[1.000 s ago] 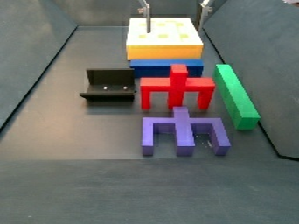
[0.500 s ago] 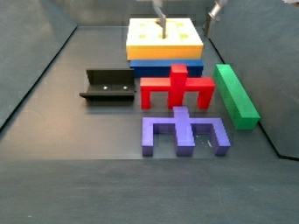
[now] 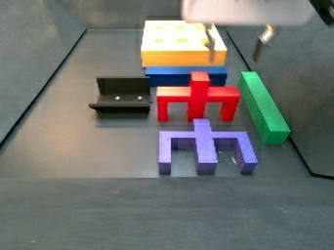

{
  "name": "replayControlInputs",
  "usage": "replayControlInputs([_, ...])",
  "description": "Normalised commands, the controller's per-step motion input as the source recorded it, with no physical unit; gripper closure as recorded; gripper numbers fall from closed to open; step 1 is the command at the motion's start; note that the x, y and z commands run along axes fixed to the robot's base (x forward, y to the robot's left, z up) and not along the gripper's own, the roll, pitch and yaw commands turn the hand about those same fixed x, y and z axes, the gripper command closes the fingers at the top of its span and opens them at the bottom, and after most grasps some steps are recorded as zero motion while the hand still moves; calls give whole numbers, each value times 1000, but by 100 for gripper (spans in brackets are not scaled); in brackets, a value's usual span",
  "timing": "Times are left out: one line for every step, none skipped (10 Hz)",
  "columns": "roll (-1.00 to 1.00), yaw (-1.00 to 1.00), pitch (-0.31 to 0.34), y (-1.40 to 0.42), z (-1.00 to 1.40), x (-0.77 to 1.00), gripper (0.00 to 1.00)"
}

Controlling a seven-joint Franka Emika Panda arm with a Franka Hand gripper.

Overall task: Pick up the green object. Move up. Move to above the board. Insert the green object.
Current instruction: Pick up the green object.

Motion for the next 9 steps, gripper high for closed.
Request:
replayControlInputs([236, -191, -10, 0, -311, -691, 0])
replayControlInputs([260, -69, 0, 0, -269, -491, 0])
replayControlInputs([271, 0, 0, 0, -323, -189, 0])
replayControlInputs([249, 46, 0, 14, -394, -11, 0])
replayControlInputs([227, 69, 0, 14, -451, 0, 0])
replayControlInputs([169, 86, 0, 14, -463, 14, 0])
replayControlInputs([163, 83, 0, 23, -457, 3, 0])
replayControlInputs([174, 54, 0, 6, -457, 0, 0])
replayControlInputs([166, 29, 0, 63, -426, 0, 0])
